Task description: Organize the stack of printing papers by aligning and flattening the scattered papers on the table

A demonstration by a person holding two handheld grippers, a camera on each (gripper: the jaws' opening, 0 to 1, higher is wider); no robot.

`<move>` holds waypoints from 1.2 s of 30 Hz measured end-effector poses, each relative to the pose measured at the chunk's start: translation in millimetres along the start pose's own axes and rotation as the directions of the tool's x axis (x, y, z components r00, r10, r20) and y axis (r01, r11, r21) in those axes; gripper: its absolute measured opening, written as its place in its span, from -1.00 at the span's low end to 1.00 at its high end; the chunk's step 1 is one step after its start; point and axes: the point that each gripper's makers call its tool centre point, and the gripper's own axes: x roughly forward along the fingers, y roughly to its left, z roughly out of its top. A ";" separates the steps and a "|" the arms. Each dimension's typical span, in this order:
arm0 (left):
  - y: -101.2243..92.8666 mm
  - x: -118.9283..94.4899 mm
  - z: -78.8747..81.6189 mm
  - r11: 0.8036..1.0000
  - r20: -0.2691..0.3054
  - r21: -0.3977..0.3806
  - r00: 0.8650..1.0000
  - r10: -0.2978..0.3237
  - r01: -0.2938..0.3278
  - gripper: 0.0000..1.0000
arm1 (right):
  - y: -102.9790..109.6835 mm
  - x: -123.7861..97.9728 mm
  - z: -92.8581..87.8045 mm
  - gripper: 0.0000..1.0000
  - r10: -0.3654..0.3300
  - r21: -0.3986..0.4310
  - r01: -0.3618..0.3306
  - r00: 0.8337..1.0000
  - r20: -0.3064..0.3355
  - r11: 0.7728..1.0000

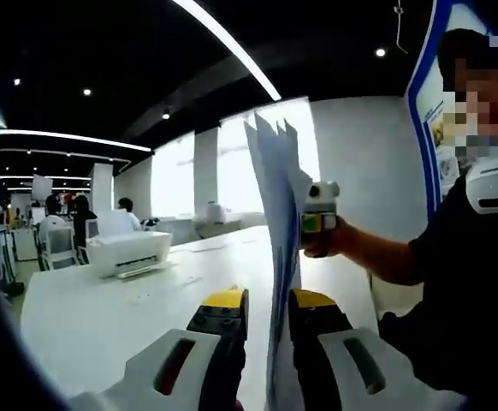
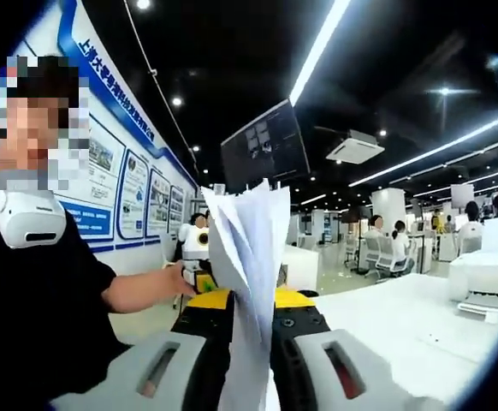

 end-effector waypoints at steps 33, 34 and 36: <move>14.8 -8.2 11.1 0.989 0.045 -0.089 0.992 0.120 -0.116 -0.54 | -10.4 -1.7 1.2 -0.62 -0.046 0.066 0.049 0.998 -0.049 0.997; 18.4 -8.8 9.2 0.988 0.045 -0.096 0.991 0.123 -0.118 -0.54 | -12.1 -2.3 0.0 -0.65 -0.048 0.068 0.051 0.998 -0.049 0.996; 18.2 -7.8 7.1 0.986 0.050 -0.114 0.991 0.125 -0.119 -0.53 | -14.6 -4.4 -3.4 -0.67 -0.053 0.087 0.058 0.997 -0.054 0.995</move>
